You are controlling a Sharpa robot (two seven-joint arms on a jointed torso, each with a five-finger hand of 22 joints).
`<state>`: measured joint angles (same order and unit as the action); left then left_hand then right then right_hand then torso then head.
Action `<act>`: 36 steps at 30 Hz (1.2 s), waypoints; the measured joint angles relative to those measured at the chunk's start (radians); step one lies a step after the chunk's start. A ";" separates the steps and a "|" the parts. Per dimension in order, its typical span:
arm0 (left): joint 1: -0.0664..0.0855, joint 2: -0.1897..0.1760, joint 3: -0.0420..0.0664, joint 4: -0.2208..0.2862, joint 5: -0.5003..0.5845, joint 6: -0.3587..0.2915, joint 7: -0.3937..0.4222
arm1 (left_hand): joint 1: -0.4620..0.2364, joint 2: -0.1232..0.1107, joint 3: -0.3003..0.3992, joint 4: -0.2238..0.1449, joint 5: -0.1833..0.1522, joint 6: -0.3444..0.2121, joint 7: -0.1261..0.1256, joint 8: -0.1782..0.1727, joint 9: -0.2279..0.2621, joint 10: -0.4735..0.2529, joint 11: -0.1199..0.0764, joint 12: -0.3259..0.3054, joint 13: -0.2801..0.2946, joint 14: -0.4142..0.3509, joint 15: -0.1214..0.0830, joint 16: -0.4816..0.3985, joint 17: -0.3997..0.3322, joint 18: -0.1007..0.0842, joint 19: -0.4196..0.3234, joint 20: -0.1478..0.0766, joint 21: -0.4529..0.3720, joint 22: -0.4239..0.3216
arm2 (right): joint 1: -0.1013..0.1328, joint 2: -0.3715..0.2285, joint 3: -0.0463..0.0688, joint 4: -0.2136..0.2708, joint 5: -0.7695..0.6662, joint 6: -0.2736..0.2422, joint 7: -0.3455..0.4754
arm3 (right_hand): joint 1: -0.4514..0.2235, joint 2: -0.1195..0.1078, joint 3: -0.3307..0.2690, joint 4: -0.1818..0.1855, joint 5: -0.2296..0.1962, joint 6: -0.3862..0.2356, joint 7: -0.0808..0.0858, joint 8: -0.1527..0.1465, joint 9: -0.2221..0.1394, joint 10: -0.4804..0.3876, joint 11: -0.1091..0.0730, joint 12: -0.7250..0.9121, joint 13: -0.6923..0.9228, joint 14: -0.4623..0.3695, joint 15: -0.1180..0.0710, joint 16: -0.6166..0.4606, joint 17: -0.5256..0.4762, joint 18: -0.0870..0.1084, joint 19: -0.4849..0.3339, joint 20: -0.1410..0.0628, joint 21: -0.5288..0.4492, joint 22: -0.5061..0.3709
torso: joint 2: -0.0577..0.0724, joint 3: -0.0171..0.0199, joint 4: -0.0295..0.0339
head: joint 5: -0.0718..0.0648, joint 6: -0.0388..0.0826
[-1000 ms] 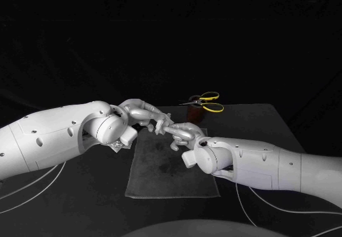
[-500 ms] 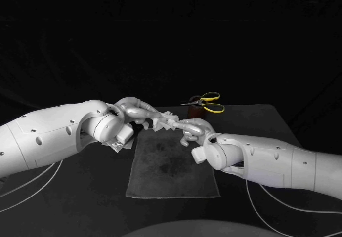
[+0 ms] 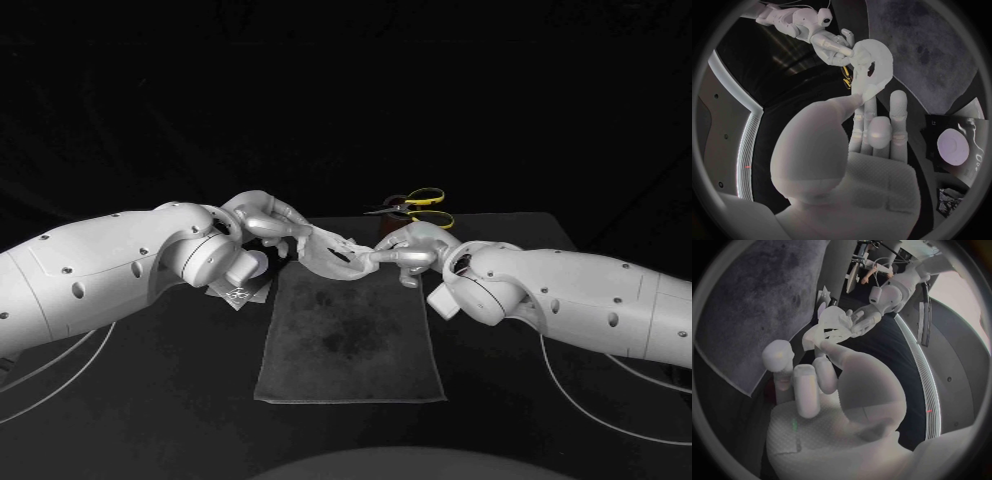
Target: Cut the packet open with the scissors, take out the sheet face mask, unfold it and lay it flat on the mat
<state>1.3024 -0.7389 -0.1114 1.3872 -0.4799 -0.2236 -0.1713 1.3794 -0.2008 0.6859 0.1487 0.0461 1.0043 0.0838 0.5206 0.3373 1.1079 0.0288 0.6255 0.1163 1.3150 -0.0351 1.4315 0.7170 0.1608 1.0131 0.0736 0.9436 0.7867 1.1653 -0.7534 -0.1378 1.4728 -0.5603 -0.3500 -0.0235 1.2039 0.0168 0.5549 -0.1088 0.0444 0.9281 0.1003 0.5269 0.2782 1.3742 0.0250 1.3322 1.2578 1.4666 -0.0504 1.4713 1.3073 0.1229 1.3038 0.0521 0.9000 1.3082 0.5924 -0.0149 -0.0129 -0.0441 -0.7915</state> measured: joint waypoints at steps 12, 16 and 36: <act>0.000 -0.003 0.000 -0.003 -0.037 0.005 0.012 | 0.001 -0.001 0.003 -0.003 -0.001 0.000 0.000 0.000 0.000 0.000 0.000 0.000 0.000 0.000 0.000 0.000 -0.002 0.000 0.000 0.000 0.000 -0.002 | 0.078 -0.020 -0.001 0.021 -0.345 0.090 -0.125 | -0.008 -0.008 0.007 -0.007 -0.002 0.006 -0.006 0.000 0.000 0.018 -0.011 0.006 0.013 0.000 0.000 0.000 0.000 -0.001 0.008 0.000 0.021 0.000 | 0.001 -0.0001 0.0016 | -0.002 0.000; 0.000 -0.005 0.000 -0.004 -0.044 0.005 0.015 | 0.001 -0.001 0.003 -0.003 -0.002 0.000 0.000 0.000 0.000 0.000 0.000 0.000 0.000 0.000 0.000 0.000 -0.002 0.000 0.000 0.000 0.000 -0.003 | 0.106 -0.021 -0.001 0.027 -0.443 0.123 -0.161 | -0.011 -0.011 0.007 -0.007 -0.002 0.008 -0.008 0.000 0.000 0.028 -0.015 0.010 0.017 -0.002 -0.002 0.000 0.001 -0.002 0.011 -0.004 0.027 -0.001 | 0.001 -0.0008 0.0023 | -0.002 -0.001; -0.012 -0.033 -0.005 0.012 0.008 0.005 0.010 | -0.003 -0.005 0.003 -0.003 0.000 -0.004 0.000 -0.002 0.000 0.000 0.000 0.000 0.000 0.000 0.000 0.000 -0.001 0.000 0.000 0.000 0.000 0.000 | 0.146 -0.045 -0.006 0.058 -0.583 0.195 -0.309 | -0.024 -0.024 0.028 -0.028 0.002 0.015 -0.014 0.004 0.000 0.037 -0.023 0.015 0.025 0.000 -0.007 -0.001 0.000 -0.008 0.013 -0.002 0.035 0.000 | 0.001 -0.0009 0.0018 | -0.005 0.003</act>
<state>1.2901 -0.7721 -0.1162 1.3993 -0.4719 -0.2190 -0.1609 1.3761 -0.2061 0.6885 0.1457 0.0459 1.0006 0.0838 0.5182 0.3374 1.1079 0.0288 0.6254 0.1158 1.3150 -0.0350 1.4313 0.7164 0.1606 1.0131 0.0736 0.9431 0.7865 1.3115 -0.7981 -0.1436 1.5311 -1.1433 -0.1548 -0.3325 1.1804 -0.0067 0.5826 -0.1370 0.0461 0.9431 0.0858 0.5307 0.2782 1.4115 0.0018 1.3467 1.2829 1.4666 -0.0577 1.4704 1.3076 0.1152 1.3170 0.0506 0.9350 1.3081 0.5931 -0.0157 -0.0111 -0.0487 -0.7883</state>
